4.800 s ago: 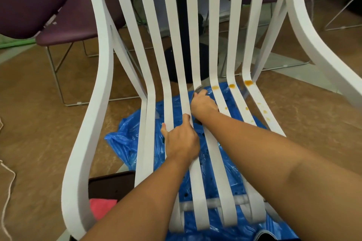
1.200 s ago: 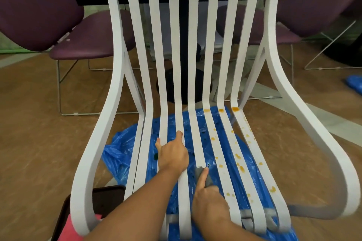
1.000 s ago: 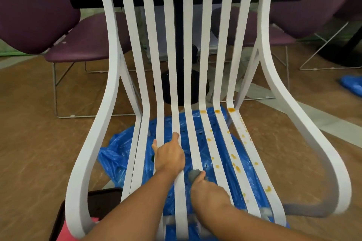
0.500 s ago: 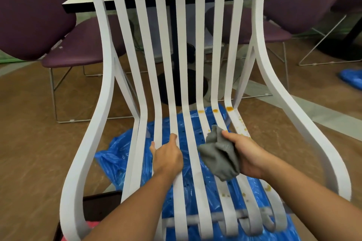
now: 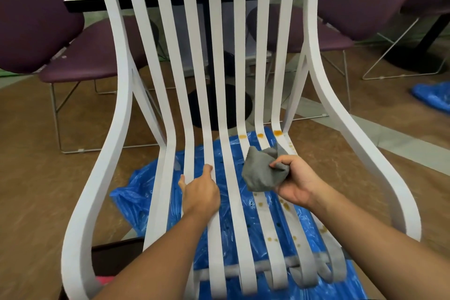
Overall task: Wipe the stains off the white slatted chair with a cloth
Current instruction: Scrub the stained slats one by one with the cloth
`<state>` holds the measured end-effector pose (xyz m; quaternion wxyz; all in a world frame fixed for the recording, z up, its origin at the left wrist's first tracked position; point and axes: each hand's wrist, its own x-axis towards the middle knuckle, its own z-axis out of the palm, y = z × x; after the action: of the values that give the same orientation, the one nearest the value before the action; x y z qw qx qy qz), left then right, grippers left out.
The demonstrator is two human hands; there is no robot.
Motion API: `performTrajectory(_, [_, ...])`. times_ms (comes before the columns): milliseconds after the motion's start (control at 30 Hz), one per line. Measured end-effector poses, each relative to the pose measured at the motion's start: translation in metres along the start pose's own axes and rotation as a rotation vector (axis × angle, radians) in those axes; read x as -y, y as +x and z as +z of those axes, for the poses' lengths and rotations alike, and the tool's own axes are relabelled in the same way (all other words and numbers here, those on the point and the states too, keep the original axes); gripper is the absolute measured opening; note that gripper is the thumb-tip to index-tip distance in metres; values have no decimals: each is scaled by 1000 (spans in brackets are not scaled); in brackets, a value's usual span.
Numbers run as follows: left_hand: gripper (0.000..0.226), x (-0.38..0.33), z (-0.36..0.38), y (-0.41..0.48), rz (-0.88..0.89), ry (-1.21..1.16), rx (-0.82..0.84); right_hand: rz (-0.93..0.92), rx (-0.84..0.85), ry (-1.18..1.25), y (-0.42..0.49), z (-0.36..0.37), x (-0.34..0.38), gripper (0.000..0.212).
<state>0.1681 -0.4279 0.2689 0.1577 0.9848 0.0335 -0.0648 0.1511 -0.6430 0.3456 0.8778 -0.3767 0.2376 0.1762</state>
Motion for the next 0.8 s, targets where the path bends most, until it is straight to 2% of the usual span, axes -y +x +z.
performTrajectory(67, [54, 0, 1, 0, 1, -2, 6, -54, -102, -67, 8, -4, -1, 37])
performTrajectory(167, [53, 0, 2, 1, 0, -4, 0, -181, -260, -339, 17, -5, 0, 35])
performTrajectory(300, [55, -1, 2, 2, 7, -1, 0, -330, -282, -617, 33, 3, 2, 47])
performTrajectory(400, [56, 1, 2, 1, 3, 1, 9, -421, -299, -784, 47, 2, -3, 45])
performTrajectory(600, [57, 0, 1, 1, 5, -4, 9, -567, -359, -934, 79, 3, -6, 43])
performTrajectory(800, [55, 1, 3, 1, 8, 1, 10, -593, -325, -1195, 108, 10, -14, 46])
